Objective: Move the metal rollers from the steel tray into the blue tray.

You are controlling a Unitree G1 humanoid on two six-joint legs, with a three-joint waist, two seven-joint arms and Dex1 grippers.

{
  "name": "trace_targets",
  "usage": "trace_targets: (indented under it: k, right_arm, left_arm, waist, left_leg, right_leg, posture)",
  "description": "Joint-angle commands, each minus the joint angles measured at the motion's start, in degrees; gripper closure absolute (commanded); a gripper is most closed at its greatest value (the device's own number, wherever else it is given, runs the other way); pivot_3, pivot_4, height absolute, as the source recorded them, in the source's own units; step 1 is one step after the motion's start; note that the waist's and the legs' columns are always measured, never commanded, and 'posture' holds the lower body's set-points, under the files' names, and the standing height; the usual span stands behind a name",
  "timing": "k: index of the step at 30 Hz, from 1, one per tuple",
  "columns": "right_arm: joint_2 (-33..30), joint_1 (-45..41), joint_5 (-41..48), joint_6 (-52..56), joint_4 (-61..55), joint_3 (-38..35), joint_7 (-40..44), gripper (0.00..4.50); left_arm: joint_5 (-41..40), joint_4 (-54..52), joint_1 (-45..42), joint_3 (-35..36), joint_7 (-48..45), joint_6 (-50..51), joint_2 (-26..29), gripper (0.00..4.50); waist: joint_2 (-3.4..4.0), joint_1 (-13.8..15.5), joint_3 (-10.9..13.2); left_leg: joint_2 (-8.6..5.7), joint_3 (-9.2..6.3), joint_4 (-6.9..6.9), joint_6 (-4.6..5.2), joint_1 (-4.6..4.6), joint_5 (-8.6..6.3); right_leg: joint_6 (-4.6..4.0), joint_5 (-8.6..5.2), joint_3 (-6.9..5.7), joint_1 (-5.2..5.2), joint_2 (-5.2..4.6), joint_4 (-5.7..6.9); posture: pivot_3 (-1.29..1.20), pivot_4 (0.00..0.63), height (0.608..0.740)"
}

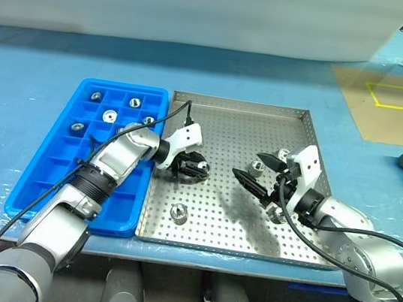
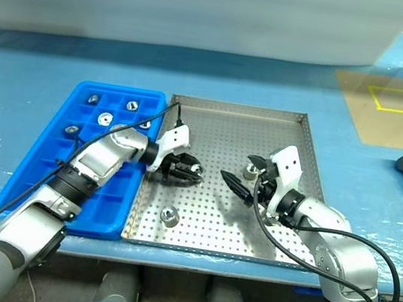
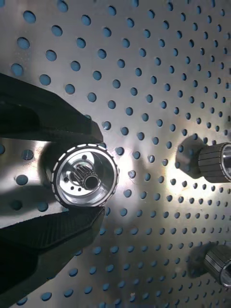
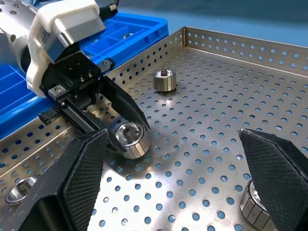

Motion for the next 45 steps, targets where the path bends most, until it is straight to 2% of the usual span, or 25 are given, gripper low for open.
trace_targets:
  k: [1,16,32,45]
  right_arm:
    - [-0.06,-0.7,0.66,-1.04,-0.71,0.25,1.25,0.0]
    - [-1.69,-7.94,-2.44,-3.98,6.61,6.29,9.36,0.0]
    - [1.79,-15.52,-5.85,-8.26,16.77,13.22,17.08,0.0]
    - [3.95,-19.45,-7.8,-10.11,22.54,15.69,22.3,0.0]
  left_arm:
    - [-2.25,-5.14,-1.53,3.09,0.33,2.15,1.46,2.82]
    - [-6.79,-23.2,8.01,8.97,6.58,13.09,9.63,2.82]
    - [-14.16,-40.06,17.78,21.85,17.1,25.94,17.7,2.82]
    - [-17.63,-46.49,26.48,31.88,26.74,31.09,19.32,2.82]
  waist:
    - [0.0,-0.03,0.0]
    - [0.13,0.34,0.07]
    - [0.29,1.95,0.18]
    - [0.3,4.15,0.18]
  left_leg:
    - [0.0,0.0,0.0,0.0,0.0,0.0]
    - [0.02,-0.02,-0.06,-0.01,-0.02,0.0]
    - [0.05,-0.05,-0.08,-0.02,-0.07,0.01]
    - [0.06,-0.12,-0.06,-0.02,-0.13,0.01]
  right_leg:
    - [0.0,0.0,0.01,0.0,0.0,0.0]
    - [-0.01,-0.01,-0.07,-0.02,-0.01,-0.02]
    - [-0.04,-0.03,-0.16,-0.05,-0.02,0.0]
    - [-0.06,-0.04,-0.25,-0.06,-0.03,0.03]
  posture:
    - [-0.21,0.15,0.74]
    - [-0.04,0.15,0.74]
    - [0.15,0.15,0.74]
    - [0.26,0.15,0.74]
